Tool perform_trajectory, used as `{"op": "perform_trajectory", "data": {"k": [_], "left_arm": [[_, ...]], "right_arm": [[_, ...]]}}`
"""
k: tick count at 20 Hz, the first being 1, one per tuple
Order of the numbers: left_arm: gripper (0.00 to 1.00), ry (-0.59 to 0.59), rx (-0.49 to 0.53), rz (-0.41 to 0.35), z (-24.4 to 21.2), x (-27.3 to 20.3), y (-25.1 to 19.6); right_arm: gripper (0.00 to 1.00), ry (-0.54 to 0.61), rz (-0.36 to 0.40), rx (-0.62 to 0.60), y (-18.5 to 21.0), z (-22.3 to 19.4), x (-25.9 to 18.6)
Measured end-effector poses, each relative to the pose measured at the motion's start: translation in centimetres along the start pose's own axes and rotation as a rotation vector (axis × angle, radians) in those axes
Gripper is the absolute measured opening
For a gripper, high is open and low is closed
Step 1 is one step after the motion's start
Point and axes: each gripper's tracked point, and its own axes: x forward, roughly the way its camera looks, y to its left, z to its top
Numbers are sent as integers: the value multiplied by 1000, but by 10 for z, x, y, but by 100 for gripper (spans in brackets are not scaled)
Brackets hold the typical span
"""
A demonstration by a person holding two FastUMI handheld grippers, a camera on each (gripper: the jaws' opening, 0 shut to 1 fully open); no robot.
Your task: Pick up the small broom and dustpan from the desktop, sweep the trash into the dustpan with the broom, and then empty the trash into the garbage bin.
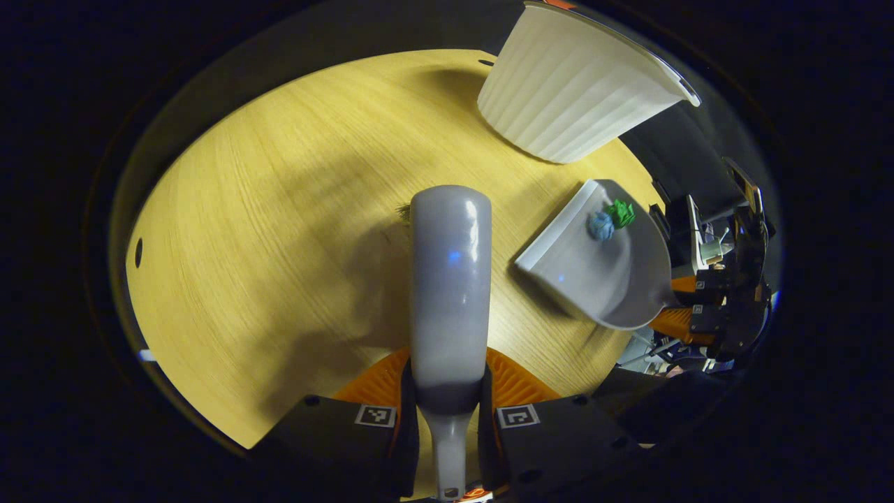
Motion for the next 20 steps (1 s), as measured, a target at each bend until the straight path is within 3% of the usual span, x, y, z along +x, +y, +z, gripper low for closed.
{"op": "perform_trajectory", "data": {"k": [1, 5, 8, 15, 16, 17, 18, 19, 20], "left_arm": [[39, -7, -22, 6, -5, -3, 1], [39, -25, -104, 29, -15, -13, 2], [38, -17, -124, 104, -17, -10, 1], [39, 4, -182, 129, 4, -30, -13], [38, 11, -185, 136, 10, -33, -15], [38, 19, -188, 139, 16, -37, -17], [39, 24, -189, 137, 23, -41, -21], [39, 26, -190, 133, 32, -46, -25], [39, 29, -192, 130, 42, -52, -28]], "right_arm": [[28, -8, -10, 14, 1, 5, -3], [28, -32, -58, 82, 6, 23, -24], [28, -45, -108, 144, -4, 28, -21], [28, -96, -249, 242, -27, 58, -22], [19, -106, -259, 260, -29, 56, -18], [28, -116, -274, 277, -30, 59, -18], [19, -129, -296, 290, -35, 60, -18], [28, -142, -324, 297, -42, 62, -19], [28, -152, -350, 298, -47, 66, -22]]}}
